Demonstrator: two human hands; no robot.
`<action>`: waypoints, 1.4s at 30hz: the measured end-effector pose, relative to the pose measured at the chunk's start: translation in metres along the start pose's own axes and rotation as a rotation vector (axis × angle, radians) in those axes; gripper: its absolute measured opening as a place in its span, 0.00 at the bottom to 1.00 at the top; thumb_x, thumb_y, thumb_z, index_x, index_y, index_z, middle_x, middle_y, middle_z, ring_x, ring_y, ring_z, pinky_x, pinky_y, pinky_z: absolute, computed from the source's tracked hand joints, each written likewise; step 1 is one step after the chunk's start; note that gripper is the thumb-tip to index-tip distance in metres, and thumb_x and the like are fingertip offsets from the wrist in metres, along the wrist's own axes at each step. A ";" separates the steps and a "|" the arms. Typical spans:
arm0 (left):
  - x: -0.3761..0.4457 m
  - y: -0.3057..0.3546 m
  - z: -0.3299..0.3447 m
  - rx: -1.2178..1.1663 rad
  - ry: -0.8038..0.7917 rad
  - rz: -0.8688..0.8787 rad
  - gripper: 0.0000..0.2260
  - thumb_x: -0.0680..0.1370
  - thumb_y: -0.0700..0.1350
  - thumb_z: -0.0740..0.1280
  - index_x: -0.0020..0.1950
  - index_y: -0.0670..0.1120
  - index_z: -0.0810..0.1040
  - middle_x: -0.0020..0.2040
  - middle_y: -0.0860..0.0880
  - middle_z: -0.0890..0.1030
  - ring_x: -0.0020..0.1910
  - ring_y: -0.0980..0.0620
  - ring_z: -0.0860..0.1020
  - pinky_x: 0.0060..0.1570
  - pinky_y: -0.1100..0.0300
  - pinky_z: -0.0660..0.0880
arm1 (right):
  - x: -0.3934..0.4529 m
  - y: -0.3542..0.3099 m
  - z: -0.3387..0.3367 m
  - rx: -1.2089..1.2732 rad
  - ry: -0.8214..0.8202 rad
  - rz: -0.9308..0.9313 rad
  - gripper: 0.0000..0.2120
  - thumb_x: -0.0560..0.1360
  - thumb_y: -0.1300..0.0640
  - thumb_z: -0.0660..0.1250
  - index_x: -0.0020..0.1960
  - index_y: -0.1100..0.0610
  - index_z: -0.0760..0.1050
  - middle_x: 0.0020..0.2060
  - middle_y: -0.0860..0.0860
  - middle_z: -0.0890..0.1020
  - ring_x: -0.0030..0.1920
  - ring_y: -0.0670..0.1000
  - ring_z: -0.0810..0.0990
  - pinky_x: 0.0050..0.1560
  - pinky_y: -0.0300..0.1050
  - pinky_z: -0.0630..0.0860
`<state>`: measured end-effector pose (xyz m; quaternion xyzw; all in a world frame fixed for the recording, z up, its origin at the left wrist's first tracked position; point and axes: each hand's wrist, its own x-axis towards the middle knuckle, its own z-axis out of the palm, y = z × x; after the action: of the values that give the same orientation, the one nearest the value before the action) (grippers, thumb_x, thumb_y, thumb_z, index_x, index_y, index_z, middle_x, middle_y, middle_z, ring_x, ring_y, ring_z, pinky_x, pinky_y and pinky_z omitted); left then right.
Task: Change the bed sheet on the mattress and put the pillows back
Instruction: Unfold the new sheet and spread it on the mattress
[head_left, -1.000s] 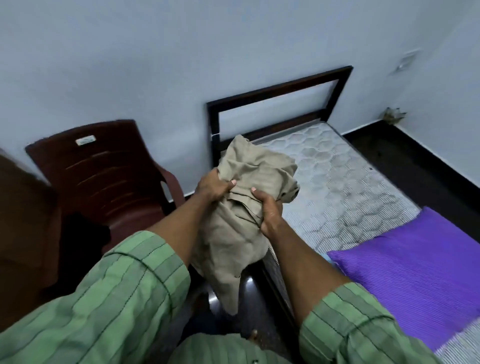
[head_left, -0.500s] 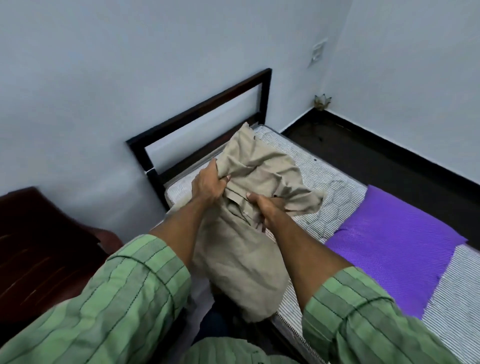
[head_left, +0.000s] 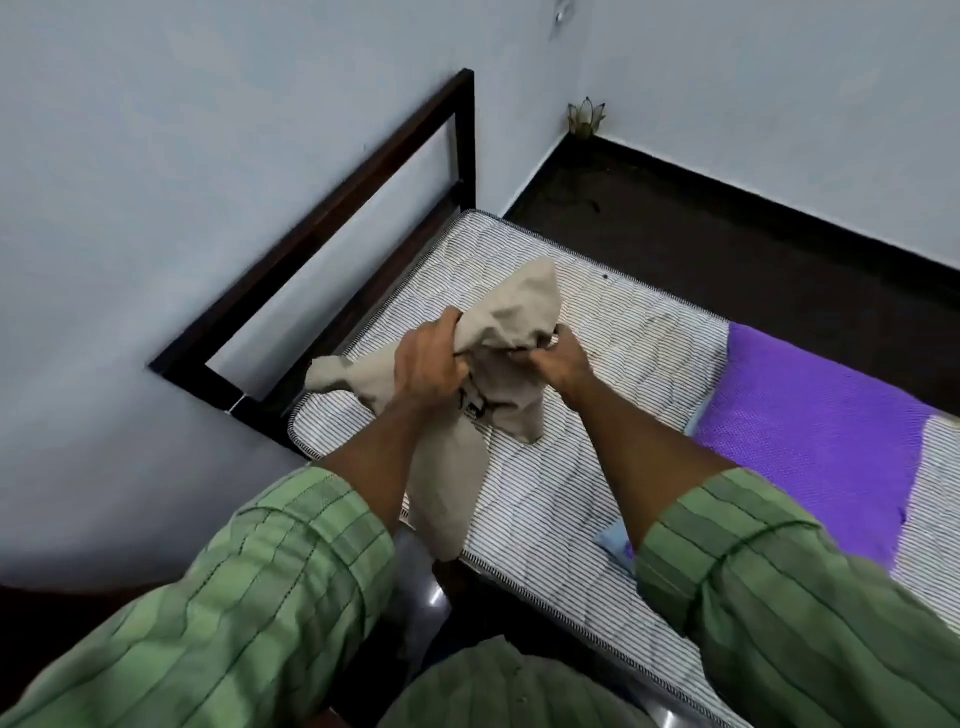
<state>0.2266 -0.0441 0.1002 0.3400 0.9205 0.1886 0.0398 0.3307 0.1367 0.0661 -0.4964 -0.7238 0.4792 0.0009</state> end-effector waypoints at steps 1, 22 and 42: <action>0.004 -0.002 0.004 -0.021 0.038 -0.008 0.23 0.67 0.45 0.72 0.61 0.50 0.71 0.47 0.44 0.82 0.46 0.38 0.79 0.44 0.48 0.73 | 0.006 0.000 0.002 -0.025 -0.008 -0.004 0.32 0.59 0.42 0.80 0.61 0.49 0.78 0.48 0.50 0.86 0.54 0.56 0.84 0.55 0.51 0.81; -0.020 0.063 0.053 -0.163 0.232 -0.468 0.14 0.69 0.43 0.70 0.53 0.50 0.74 0.53 0.47 0.76 0.55 0.44 0.74 0.50 0.47 0.75 | -0.018 -0.003 -0.012 0.172 -0.450 -0.106 0.22 0.73 0.48 0.69 0.64 0.56 0.80 0.54 0.52 0.85 0.55 0.54 0.83 0.65 0.55 0.78; 0.125 0.136 -0.014 0.045 0.308 0.070 0.21 0.73 0.40 0.67 0.62 0.57 0.71 0.73 0.50 0.67 0.70 0.45 0.66 0.64 0.48 0.62 | 0.019 -0.091 -0.065 0.974 0.046 0.088 0.10 0.81 0.61 0.63 0.60 0.62 0.77 0.55 0.55 0.82 0.54 0.54 0.82 0.59 0.56 0.82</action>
<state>0.2114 0.1266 0.1705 0.3396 0.9073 0.2192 -0.1160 0.2873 0.1914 0.1554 -0.4789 -0.3936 0.7506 0.2288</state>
